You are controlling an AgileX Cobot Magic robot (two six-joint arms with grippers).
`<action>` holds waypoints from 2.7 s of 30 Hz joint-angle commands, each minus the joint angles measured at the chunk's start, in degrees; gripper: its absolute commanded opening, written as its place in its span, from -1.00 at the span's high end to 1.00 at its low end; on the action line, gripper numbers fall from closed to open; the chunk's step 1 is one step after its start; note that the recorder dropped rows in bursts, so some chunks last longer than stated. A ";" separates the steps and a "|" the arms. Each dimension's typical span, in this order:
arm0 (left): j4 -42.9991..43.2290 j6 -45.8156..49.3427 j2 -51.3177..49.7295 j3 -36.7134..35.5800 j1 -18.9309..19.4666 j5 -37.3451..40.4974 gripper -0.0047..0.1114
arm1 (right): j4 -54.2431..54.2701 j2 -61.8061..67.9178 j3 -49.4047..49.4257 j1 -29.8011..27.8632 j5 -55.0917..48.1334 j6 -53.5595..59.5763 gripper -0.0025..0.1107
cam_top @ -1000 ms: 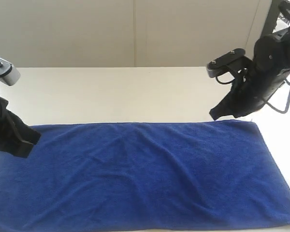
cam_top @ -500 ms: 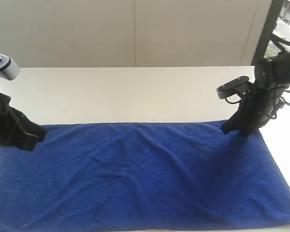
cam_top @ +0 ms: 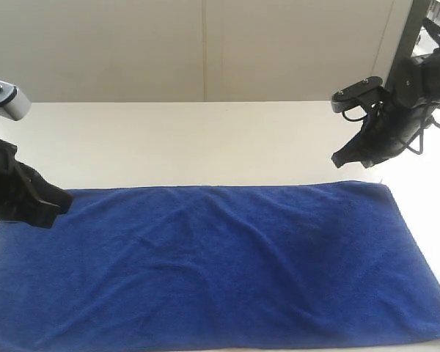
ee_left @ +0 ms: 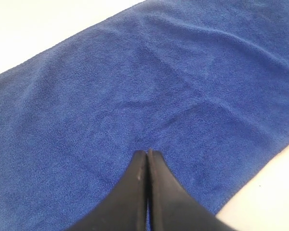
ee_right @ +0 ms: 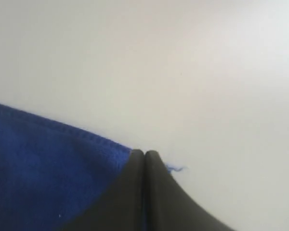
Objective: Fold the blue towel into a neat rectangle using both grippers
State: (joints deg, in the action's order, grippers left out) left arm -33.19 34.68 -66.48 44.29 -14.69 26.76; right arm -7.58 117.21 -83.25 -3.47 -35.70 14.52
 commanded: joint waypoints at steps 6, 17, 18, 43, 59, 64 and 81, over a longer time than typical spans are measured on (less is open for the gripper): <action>-1.11 0.28 0.42 0.12 -0.35 1.00 0.92 | -5.36 5.64 -1.59 -1.48 -1.10 -2.79 0.96; -1.24 0.25 0.42 0.12 -0.35 1.24 0.92 | -6.00 8.02 -1.48 -2.28 -1.77 -2.79 0.96; -1.24 0.25 0.42 0.12 -0.35 1.24 0.92 | -6.78 8.11 -1.48 -2.28 -1.52 -2.79 0.96; -1.24 1.52 0.42 0.12 -0.35 0.87 0.92 | -14.43 -1.56 -1.48 -3.10 6.60 -9.76 0.96; 0.78 4.31 -5.18 -3.84 2.02 -1.03 0.92 | 1.96 -33.73 33.80 14.28 5.71 -8.62 0.96; -7.58 6.19 -9.86 1.49 3.92 23.95 0.92 | 5.07 -42.75 42.06 17.45 2.15 -8.72 0.96; 3.64 -7.54 -13.47 5.56 7.42 -5.07 0.92 | 9.32 -48.63 44.06 17.46 -3.20 -8.70 0.96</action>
State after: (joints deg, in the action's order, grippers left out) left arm -32.71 30.62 -77.52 49.13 -9.33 28.74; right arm 0.00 68.93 -39.40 13.77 -38.50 5.93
